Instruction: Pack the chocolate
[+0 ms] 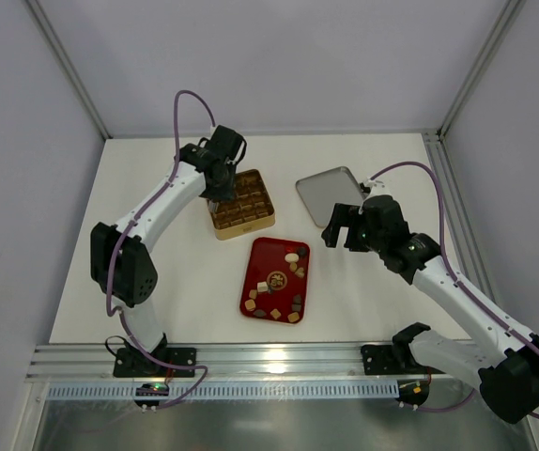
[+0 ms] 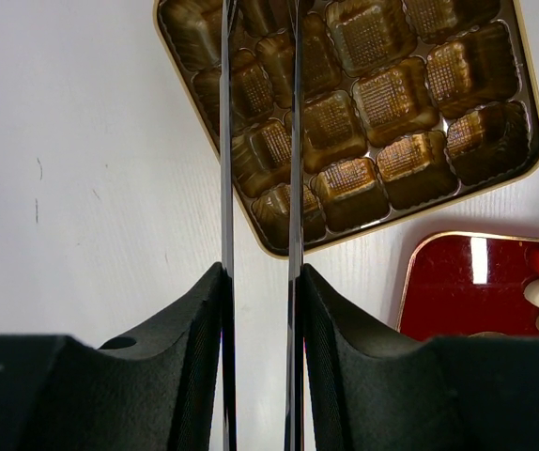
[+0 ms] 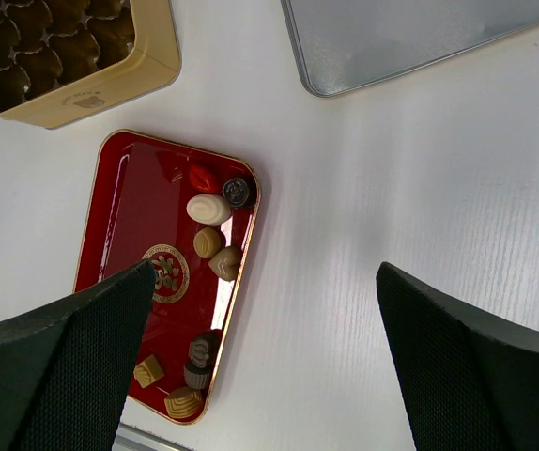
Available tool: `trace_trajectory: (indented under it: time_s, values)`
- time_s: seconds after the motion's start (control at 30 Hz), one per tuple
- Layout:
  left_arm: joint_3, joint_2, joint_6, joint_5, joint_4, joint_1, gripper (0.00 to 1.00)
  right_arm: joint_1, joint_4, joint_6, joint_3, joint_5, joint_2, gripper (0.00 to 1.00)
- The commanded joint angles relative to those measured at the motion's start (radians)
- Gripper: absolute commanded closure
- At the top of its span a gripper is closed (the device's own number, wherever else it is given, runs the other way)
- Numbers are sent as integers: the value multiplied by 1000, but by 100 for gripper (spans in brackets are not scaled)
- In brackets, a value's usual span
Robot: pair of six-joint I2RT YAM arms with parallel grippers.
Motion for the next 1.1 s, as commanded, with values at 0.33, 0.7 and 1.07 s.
trace_trajectory:
  time_s: [0.33,0.7,1.07]
  values:
    - [43,-115,-4,93,21,6,64,2,25,6,30,16,-7,0]
    - [-159,-338,-68,162,-23,-133,64,2,25,3,42,25,-4,0]
    - [-365,-497,-207,162,-68,-405,62,2,18,11,28,31,-11,0]
